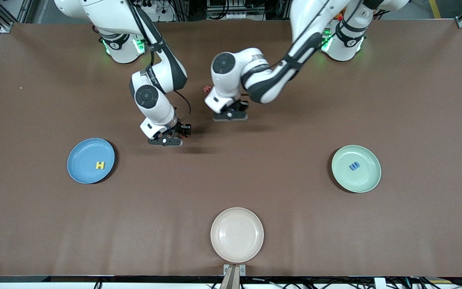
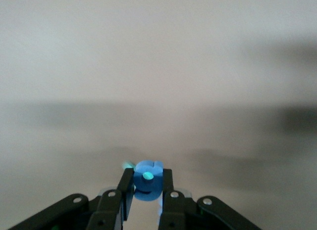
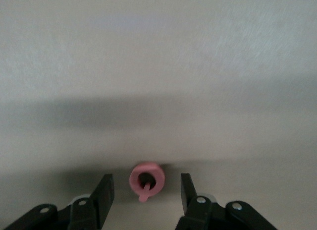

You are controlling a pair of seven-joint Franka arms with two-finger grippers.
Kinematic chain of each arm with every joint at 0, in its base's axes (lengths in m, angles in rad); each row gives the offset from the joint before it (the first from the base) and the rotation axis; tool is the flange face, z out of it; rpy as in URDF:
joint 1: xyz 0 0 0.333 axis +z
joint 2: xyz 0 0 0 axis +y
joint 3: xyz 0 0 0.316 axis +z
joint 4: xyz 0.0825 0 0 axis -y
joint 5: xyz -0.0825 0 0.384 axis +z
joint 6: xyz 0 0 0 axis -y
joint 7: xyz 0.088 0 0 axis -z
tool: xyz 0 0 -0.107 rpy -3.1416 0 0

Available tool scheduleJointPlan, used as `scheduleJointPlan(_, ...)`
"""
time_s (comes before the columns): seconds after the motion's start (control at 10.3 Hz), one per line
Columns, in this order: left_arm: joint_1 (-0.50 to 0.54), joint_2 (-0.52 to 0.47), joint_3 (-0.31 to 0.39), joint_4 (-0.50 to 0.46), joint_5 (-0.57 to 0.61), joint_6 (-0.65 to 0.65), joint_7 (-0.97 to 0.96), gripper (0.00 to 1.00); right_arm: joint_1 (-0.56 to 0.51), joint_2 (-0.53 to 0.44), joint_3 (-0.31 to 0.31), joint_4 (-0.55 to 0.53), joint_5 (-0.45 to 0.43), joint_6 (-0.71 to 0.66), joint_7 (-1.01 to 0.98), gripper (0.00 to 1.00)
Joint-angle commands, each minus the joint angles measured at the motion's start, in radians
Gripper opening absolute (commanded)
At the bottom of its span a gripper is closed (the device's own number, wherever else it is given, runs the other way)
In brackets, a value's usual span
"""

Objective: Sort uppercase to blue plate, lowercase to green plate

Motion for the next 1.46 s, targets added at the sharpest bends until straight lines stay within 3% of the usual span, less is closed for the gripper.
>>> scheduleJointPlan(0.0, 0.15, -0.058, -0.011, -0.024, 0.008, -0.082, 0.172, 0.0, 0.001, -0.01, 0.006, -0.025, 0.015, 0.016, 0.017, 0.69)
scheduleJointPlan(0.1, 0.239, -0.058, -0.011, -0.024, 0.009, -0.095, 0.278, 0.0, 0.001, -0.006, 0.006, -0.027, 0.015, 0.016, 0.017, 0.76)
scheduleJointPlan(0.49, 0.601, -0.021, -0.011, -0.024, 0.02, -0.084, 0.726, 0.0, 0.001, 0.021, 0.021, -0.034, 0.015, 0.057, 0.019, 0.73)
scheduleJointPlan(0.78, 0.721, 0.04, -0.005, 0.005, 0.027, -0.072, 0.884, 0.0, 0.001, 0.036, 0.047, -0.033, 0.015, 0.085, 0.057, 0.7)
scheduleJointPlan(0.88, 0.748, 0.054, -0.005, 0.007, 0.028, -0.058, 0.928, 0.16, 0.001, 0.041, 0.052, -0.033, 0.015, 0.092, 0.06, 0.69)
scheduleJointPlan(0.97, 0.756, 0.061, -0.005, 0.007, 0.028, -0.044, 0.969, 0.99, 0.001, 0.043, 0.052, -0.033, 0.014, 0.092, 0.06, 0.68)
scheduleJointPlan(1.36, 0.747, 0.013, -0.025, 0.002, 0.02, -0.063, 1.017, 1.0, -0.001, 0.05, 0.052, -0.034, 0.012, 0.105, 0.042, 0.63)
